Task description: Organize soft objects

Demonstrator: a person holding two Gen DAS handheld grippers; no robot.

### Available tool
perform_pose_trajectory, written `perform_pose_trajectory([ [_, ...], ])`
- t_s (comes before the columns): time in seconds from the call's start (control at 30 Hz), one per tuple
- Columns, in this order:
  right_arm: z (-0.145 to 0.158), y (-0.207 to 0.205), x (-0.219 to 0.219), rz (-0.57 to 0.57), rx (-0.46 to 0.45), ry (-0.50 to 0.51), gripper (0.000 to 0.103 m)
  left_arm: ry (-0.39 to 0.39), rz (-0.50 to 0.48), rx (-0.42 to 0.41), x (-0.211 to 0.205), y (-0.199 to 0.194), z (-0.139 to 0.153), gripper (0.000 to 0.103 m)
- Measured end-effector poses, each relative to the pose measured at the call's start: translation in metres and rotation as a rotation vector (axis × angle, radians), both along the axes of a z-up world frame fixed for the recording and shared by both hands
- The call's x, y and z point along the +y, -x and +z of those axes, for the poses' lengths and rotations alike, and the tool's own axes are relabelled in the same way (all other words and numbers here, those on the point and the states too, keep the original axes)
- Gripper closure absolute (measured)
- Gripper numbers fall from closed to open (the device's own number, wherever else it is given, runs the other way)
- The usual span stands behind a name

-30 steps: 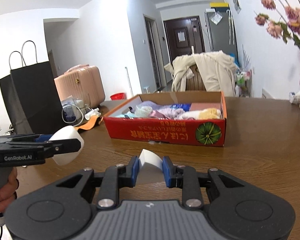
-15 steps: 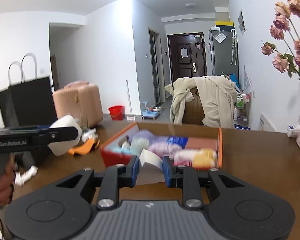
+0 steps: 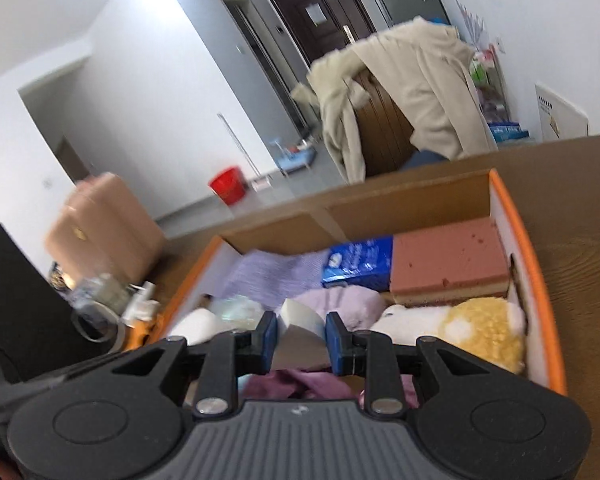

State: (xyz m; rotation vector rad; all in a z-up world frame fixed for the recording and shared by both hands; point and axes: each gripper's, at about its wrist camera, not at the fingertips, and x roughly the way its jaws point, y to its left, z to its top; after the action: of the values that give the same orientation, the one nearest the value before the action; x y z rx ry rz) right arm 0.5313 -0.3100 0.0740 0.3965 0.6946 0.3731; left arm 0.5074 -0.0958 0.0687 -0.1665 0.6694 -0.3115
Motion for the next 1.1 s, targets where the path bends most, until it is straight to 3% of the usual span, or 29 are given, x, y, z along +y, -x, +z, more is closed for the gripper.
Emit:
perform_pose_trajectory([
  [0.1, -0.022, -0.015, 0.009, -0.007, 0.041, 0.014, 0.075, -0.051, -0.017, 0.027, -0.002, -0.006, -0.026, 0.044],
  [0.17, -0.035, -0.017, 0.018, 0.012, 0.063, 0.038, 0.074, -0.121, -0.042, -0.016, -0.007, -0.003, -0.031, 0.04],
  [0.27, -0.039, -0.011, 0.024, -0.013, 0.023, 0.086, 0.074, -0.131, -0.061, -0.06, -0.006, 0.003, -0.033, 0.022],
  [0.33, -0.034, -0.006, 0.022, -0.036, -0.003, 0.101, 0.066, -0.103, -0.098, -0.052, -0.006, 0.002, -0.034, 0.021],
  [0.43, -0.019, 0.002, 0.019, -0.067, -0.058, 0.111, 0.045, -0.128, -0.124, -0.055, -0.011, 0.003, -0.032, 0.018],
  [0.47, -0.011, 0.006, 0.018, -0.083, -0.087, 0.124, 0.044, -0.124, -0.126, -0.054, -0.011, 0.002, -0.029, 0.018],
  [0.6, 0.013, 0.024, 0.007, -0.113, -0.159, 0.144, 0.042, -0.078, -0.116, -0.078, 0.005, 0.011, -0.006, 0.016],
  [0.8, 0.047, 0.056, -0.022, -0.189, -0.22, 0.146, 0.036, -0.079, -0.044, -0.191, 0.039, 0.043, 0.043, 0.013],
  [1.1, 0.083, 0.117, -0.034, -0.202, -0.277, 0.224, 0.028, -0.095, 0.024, -0.256, 0.067, 0.103, 0.085, 0.012],
])
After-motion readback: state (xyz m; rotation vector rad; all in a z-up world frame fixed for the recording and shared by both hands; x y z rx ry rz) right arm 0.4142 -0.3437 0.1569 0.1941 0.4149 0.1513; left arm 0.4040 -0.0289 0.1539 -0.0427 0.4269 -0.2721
